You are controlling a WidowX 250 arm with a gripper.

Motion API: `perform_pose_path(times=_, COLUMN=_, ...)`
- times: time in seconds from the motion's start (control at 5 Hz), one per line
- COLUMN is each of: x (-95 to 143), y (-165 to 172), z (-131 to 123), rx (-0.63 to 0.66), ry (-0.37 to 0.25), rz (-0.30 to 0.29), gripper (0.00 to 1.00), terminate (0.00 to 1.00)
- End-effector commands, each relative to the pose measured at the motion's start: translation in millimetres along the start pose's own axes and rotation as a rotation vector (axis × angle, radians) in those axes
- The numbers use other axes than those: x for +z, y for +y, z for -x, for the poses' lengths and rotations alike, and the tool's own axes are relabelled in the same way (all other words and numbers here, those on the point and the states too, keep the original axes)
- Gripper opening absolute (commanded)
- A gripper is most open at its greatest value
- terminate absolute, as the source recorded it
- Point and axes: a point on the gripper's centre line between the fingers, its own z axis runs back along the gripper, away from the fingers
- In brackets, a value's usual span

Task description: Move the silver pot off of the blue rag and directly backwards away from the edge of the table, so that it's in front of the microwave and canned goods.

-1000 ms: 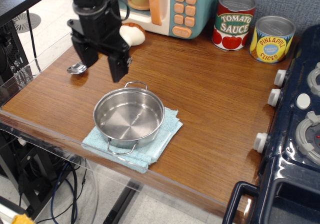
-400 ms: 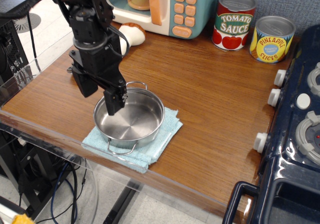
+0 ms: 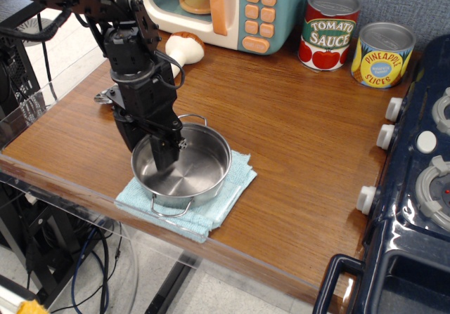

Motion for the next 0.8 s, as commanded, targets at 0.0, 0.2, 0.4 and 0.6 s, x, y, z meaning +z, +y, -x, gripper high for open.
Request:
perform_pose_path(times=0.0, x=14, y=3, z=-9, rx=-0.022, ry=-0.035, rz=-0.029, gripper=0.00, terminate=0.00)
perform_pose_path(times=0.2, x=20, y=2, z=-11, rx=-0.031, ry=-0.050, rz=-0.025, gripper=0.00, terminate=0.00)
perform_pose_path(times=0.4, x=31, y=6, z=-15, rx=-0.019, ry=-0.075, rz=-0.014, gripper=0.00, terminate=0.00)
perform_pose_path(times=0.6, x=44, y=7, z=-26, rx=-0.013, ry=-0.091, rz=0.028, gripper=0.00, terminate=0.00)
